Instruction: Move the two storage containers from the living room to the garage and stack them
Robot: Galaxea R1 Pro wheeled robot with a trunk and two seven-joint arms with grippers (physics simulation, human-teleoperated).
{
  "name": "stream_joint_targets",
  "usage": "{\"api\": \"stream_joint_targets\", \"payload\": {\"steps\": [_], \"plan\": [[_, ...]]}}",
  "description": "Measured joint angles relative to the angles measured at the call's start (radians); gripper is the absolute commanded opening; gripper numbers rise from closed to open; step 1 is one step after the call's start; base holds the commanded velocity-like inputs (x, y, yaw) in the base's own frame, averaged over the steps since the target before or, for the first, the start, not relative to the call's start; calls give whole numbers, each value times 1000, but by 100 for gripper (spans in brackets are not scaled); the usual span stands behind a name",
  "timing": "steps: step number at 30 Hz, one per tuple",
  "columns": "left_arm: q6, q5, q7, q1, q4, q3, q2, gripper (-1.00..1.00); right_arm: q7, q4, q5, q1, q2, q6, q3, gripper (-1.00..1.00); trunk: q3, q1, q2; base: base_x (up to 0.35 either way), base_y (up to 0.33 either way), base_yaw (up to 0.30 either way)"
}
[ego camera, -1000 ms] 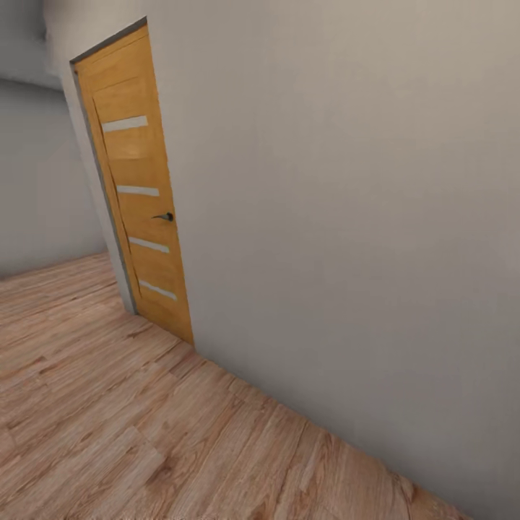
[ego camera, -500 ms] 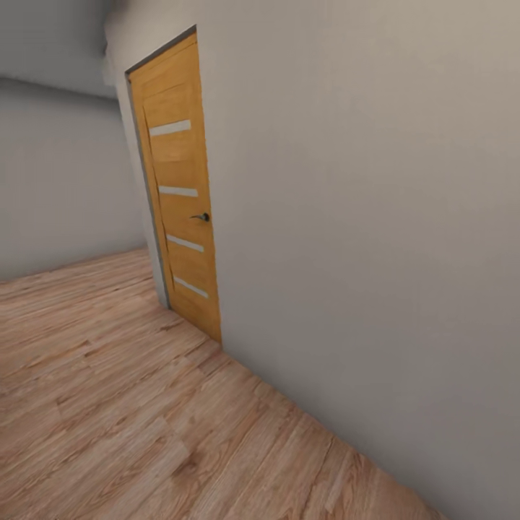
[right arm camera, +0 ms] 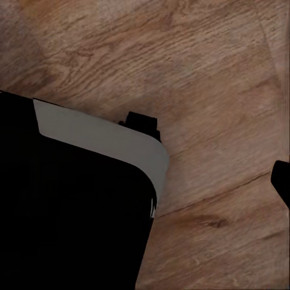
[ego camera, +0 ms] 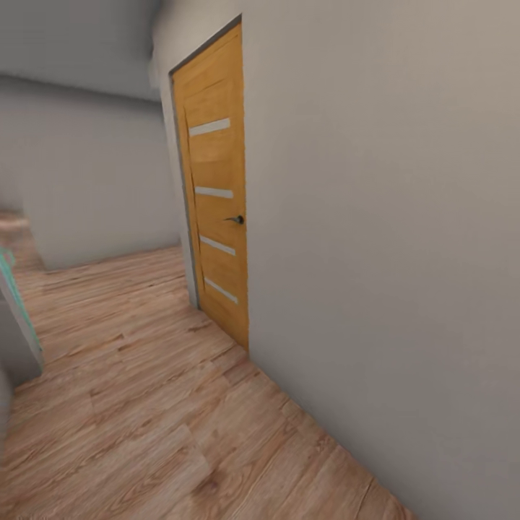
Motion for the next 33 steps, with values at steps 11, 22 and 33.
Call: {"api": "stream_joint_targets", "payload": {"steps": [11, 22, 33], "plan": [[0, 1, 1, 0, 0, 0, 1, 100, -10, 0, -1, 0, 1, -23, 0, 100, 0, 0, 0, 323, 0, 289], [0, 2, 1, 0, 1, 0, 1, 100, -19, 0, -6, 0, 5, -33, -1, 100, 0, 0, 0, 323, 0, 288], [0, 2, 1, 0, 0, 0, 1, 100, -18, 0, -8, 0, 8, -32, -1, 100, 0, 0, 0, 323, 0, 288]]}}
